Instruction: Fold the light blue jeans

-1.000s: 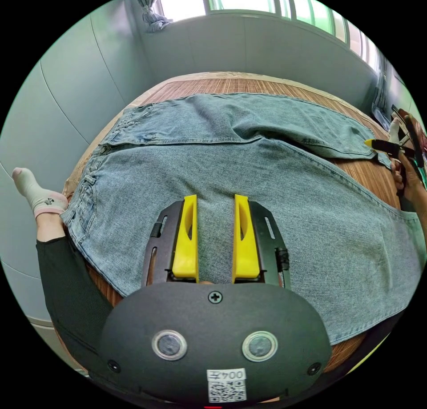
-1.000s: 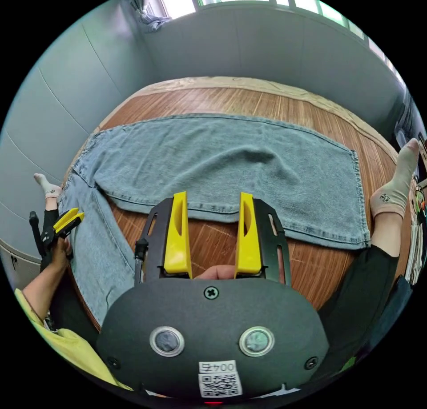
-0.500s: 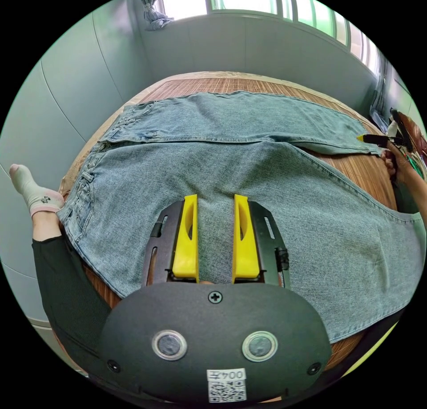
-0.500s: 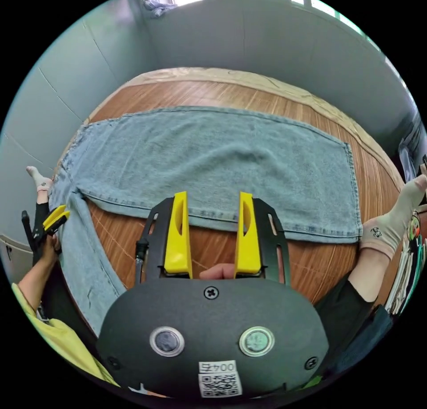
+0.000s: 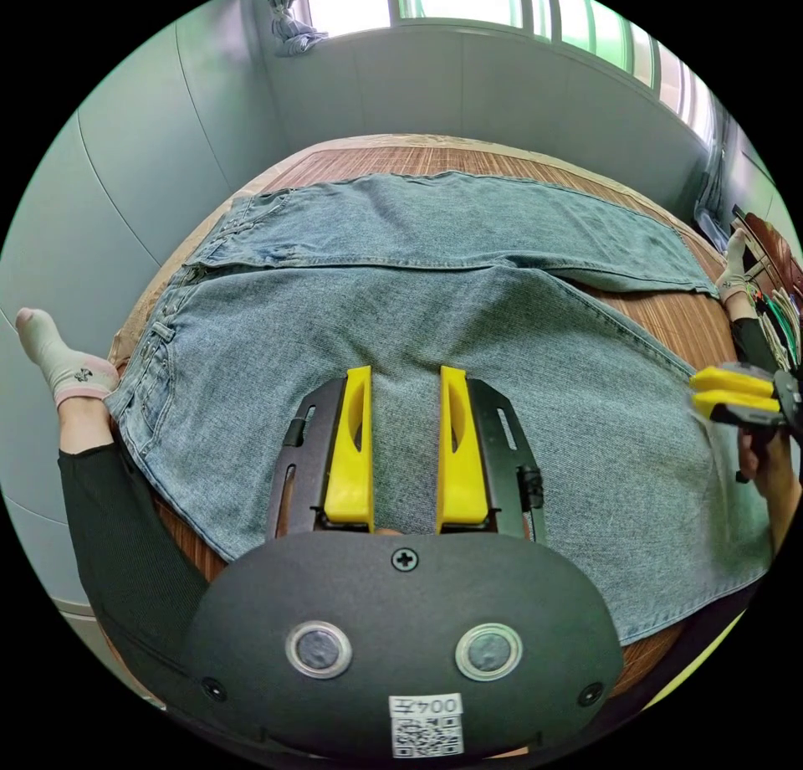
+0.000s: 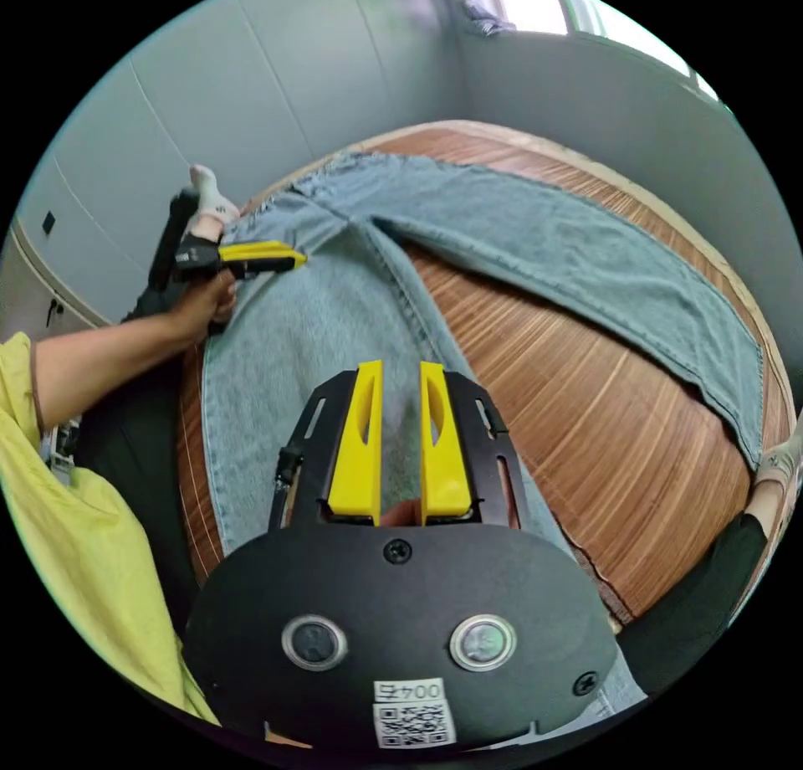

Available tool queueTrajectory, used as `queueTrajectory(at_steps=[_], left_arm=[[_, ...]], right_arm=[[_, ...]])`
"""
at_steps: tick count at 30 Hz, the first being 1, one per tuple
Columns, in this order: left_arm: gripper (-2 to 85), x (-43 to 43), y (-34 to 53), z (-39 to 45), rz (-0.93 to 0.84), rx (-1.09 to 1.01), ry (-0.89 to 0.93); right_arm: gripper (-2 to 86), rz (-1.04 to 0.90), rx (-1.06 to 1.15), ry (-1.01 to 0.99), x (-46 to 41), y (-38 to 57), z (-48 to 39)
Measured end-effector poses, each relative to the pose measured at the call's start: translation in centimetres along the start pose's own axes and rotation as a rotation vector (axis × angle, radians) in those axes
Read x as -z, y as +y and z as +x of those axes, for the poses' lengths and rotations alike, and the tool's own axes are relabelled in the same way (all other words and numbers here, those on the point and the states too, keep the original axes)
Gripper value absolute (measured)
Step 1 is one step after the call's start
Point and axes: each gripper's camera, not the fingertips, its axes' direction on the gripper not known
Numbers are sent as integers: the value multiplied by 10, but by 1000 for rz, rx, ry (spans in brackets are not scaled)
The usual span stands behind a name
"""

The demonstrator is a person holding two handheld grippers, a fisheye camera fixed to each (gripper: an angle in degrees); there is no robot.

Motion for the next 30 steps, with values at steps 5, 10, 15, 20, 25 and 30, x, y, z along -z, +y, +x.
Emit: queueTrajectory(at_steps=[5, 10, 15, 20, 25, 30], left_arm=[[121, -3, 0, -2, -1, 1, 0], [121, -5, 0, -4, -1, -1, -5], [121, -8, 0, -8, 0, -1, -7], [122, -11, 0, -14, 0, -2, -8], [121, -14, -1, -21, 1, 0, -6], [121, -17, -2, -31, 2, 2, -1]], right_arm=[[64, -22, 3, 3, -10, -1, 6], [63, -4, -56, -54, -6, -7, 18], [5, 9, -221, -82, -6, -17, 36], [-7, -128, -51, -14, 0, -57, 22], [-8, -337, -46, 117, 22, -98, 14], [-8, -598, -32, 208, 6, -111, 6]])
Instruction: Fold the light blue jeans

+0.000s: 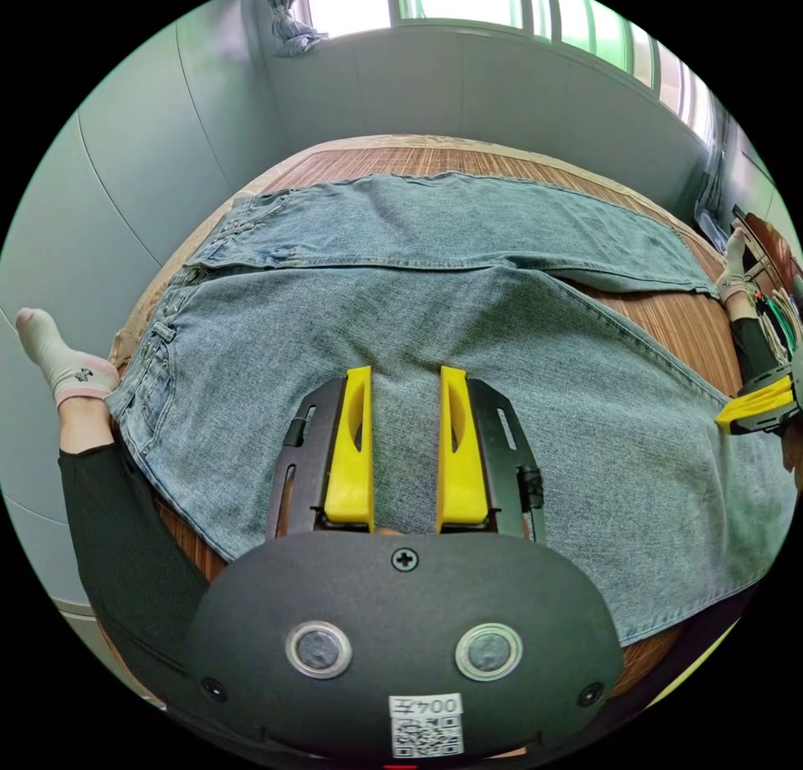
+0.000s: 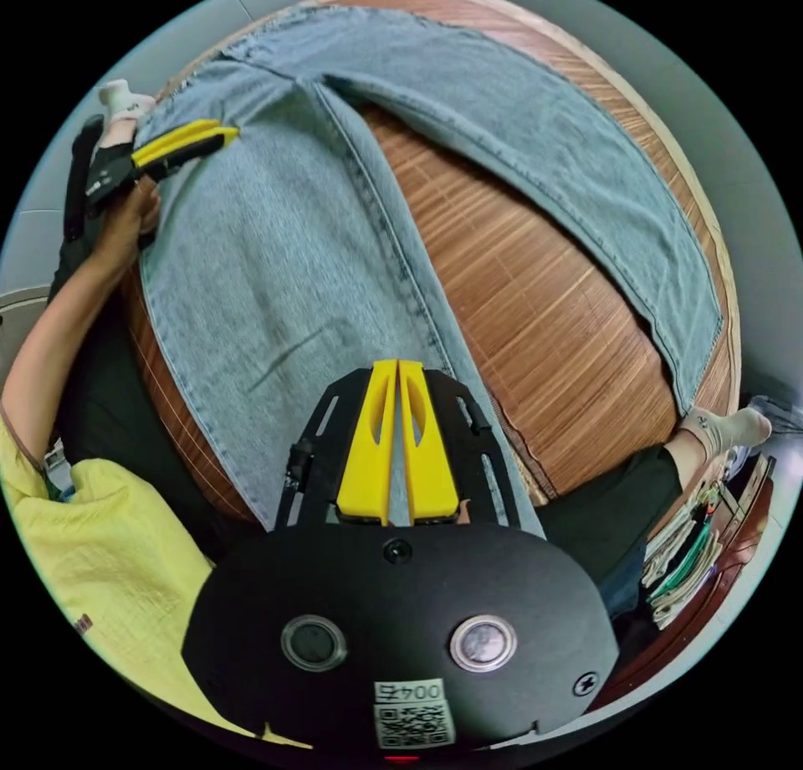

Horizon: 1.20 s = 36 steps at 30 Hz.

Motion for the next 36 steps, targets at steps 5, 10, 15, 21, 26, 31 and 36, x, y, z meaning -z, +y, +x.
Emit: queueTrajectory(at_steps=[5, 10, 15, 21, 26, 31, 36], left_arm=[[120, -4, -1, -12, -1, 2, 5], [119, -7, -3, -25, 0, 6, 15], [118, -10, -4, -37, 1, 6, 13], [118, -15, -5, -54, 1, 7, 14], [108, -18, -8, -73, -7, 9, 21], [90, 1, -20, -132, 88, 139, 72], [131, -7, -54, -259, 85, 495, 208]], right_arm=[[-7, -35, -45, -14, 0, -24, 3], [-6, -87, -81, -46, 5, -46, 8], [-6, -108, -93, -120, 10, -59, 20], [-7, -116, -61, -82, 14, -73, 13], [-7, -139, -38, -64, 17, -85, 11], [-7, -145, -22, -84, 18, -91, 15], [-7, -162, -22, -83, 18, -98, 16]])
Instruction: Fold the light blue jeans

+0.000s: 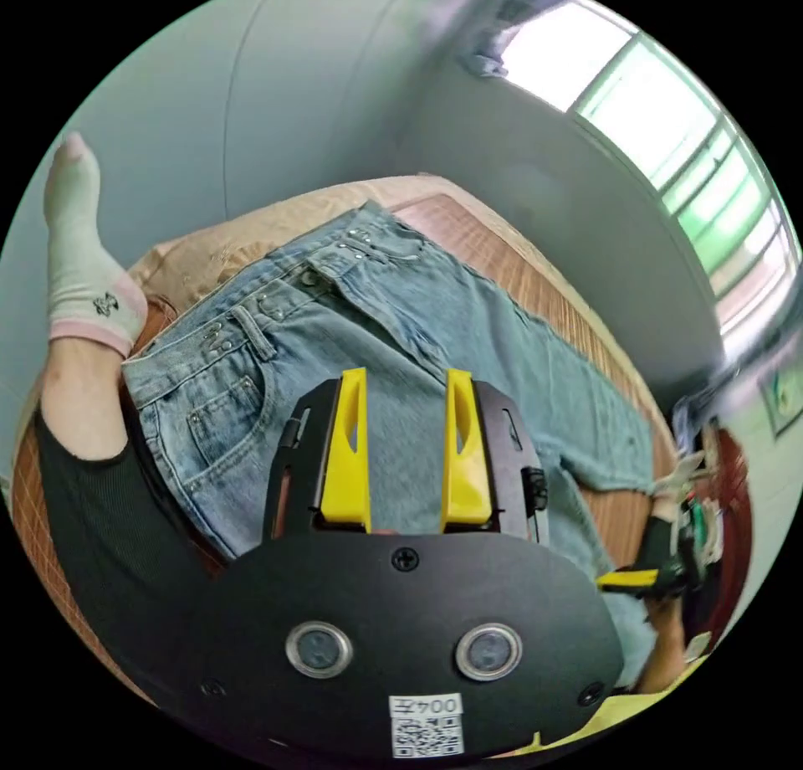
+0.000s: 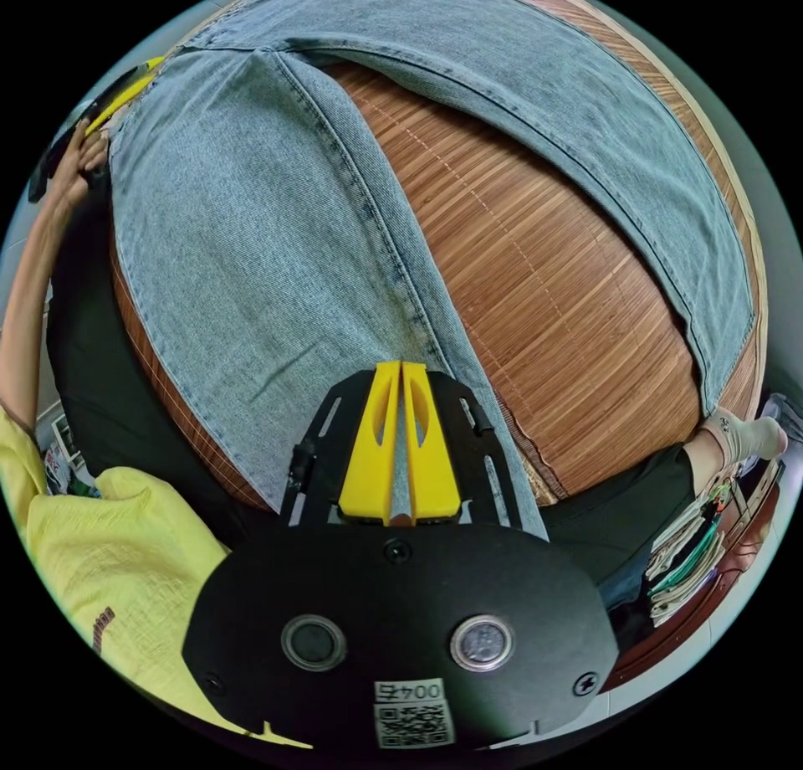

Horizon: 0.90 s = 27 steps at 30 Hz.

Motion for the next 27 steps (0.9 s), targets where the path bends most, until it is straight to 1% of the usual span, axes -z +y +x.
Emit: queueTrajectory(at_steps=[2, 5, 12, 15, 17, 18, 20, 25, 26, 27], left_arm=[[141, -10, -33, -40, -31, 123, 73], [144, -20, -57, -68, -20, 202, 95], [135, -49, -85, -89, -28, 251, 34], [109, -56, -91, -82, -17, 220, -24], [69, -57, -90, -72, -10, 186, -129], [61, -57, -89, -68, 0, 158, -146], [35, -55, -87, -53, 44, 53, -206], [13, -54, -85, -22, 103, -158, -362], [10, -62, -84, -21, 79, -202, -415], [9, -68, -83, -23, 56, -212, -430]], right_arm=[[-7, -13, -1, -3, 0, -4, 1], [-6, -19, -4, -14, 0, -6, 3], [-7, -22, -18, -43, -1, -9, 9], [-7, -30, -24, -48, -3, -11, 10], [-7, -28, -28, -48, -4, -11, 10], [-7, -27, -30, -48, -4, -11, 10], [-7, -22, -36, -54, -5, -10, 11], [-7, -21, -33, -60, -8, -10, 11], [-7, -22, -32, -60, -8, -10, 11], [-7, -23, -31, -59, -9, -10, 11]])
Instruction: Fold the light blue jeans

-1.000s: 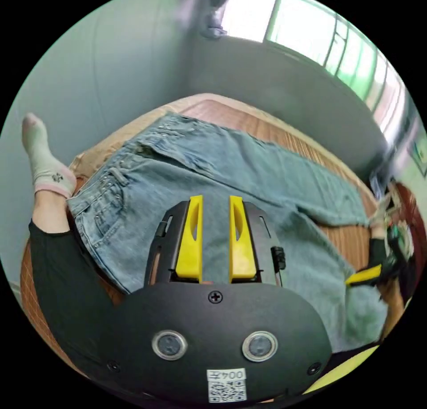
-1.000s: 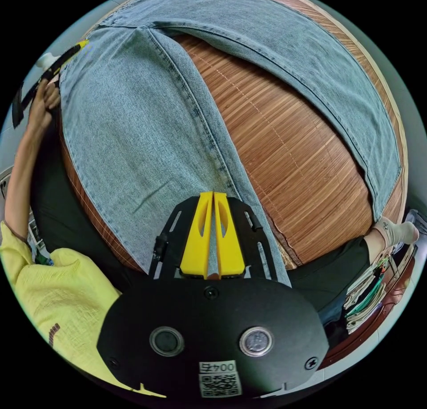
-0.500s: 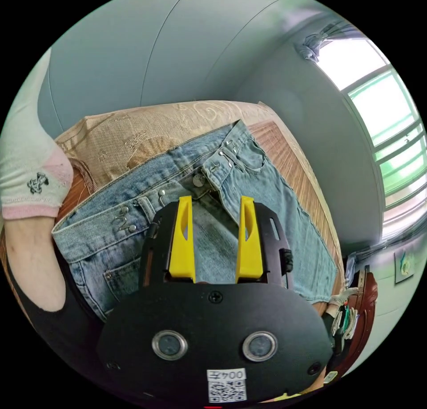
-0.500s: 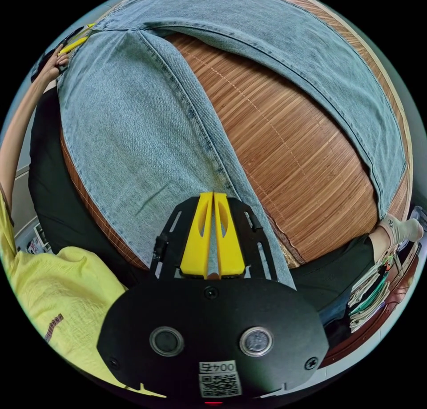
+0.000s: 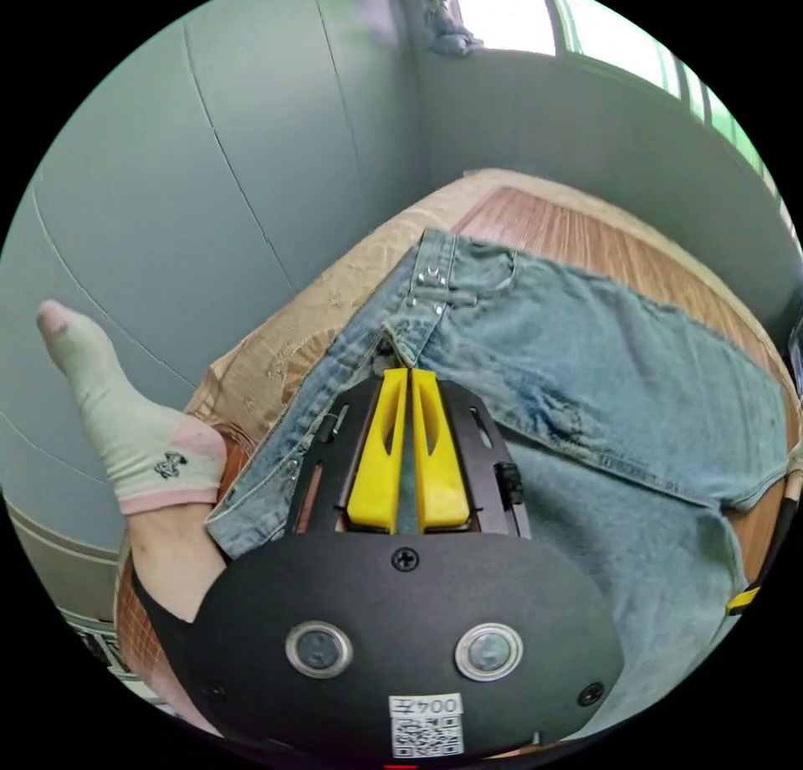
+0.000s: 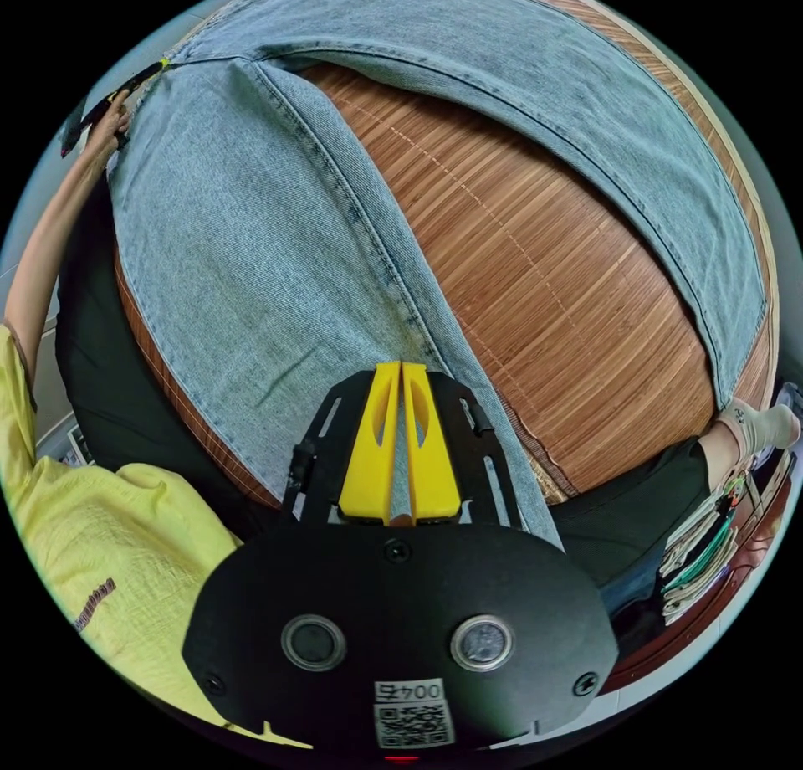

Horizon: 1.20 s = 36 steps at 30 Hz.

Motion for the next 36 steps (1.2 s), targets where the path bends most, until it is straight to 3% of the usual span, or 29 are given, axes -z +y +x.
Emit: queueTrajectory(at_steps=[7, 10, 13, 17, 22, 36], left_arm=[[8, -12, 4, -25, -62, 103, 137], [14, 13, 18, -36, 16, 187, 170], [16, 35, 41, -20, 71, 147, 233], [15, 37, 73, 24, -16, 20, 302], [8, 46, 94, 44, -29, 40, 391], [4, 30, 109, 65, -68, -3, 365]], right_arm=[[-7, -3, 18, 21, -4, 0, -5], [-7, 1, 30, 49, -6, 1, -10], [-7, -7, 39, 66, -8, 1, -14], [-7, -30, 47, 66, -10, -2, -16], [-7, -40, 40, 25, -12, -3, -13], [-7, -37, 35, 126, -18, 4, -41]])
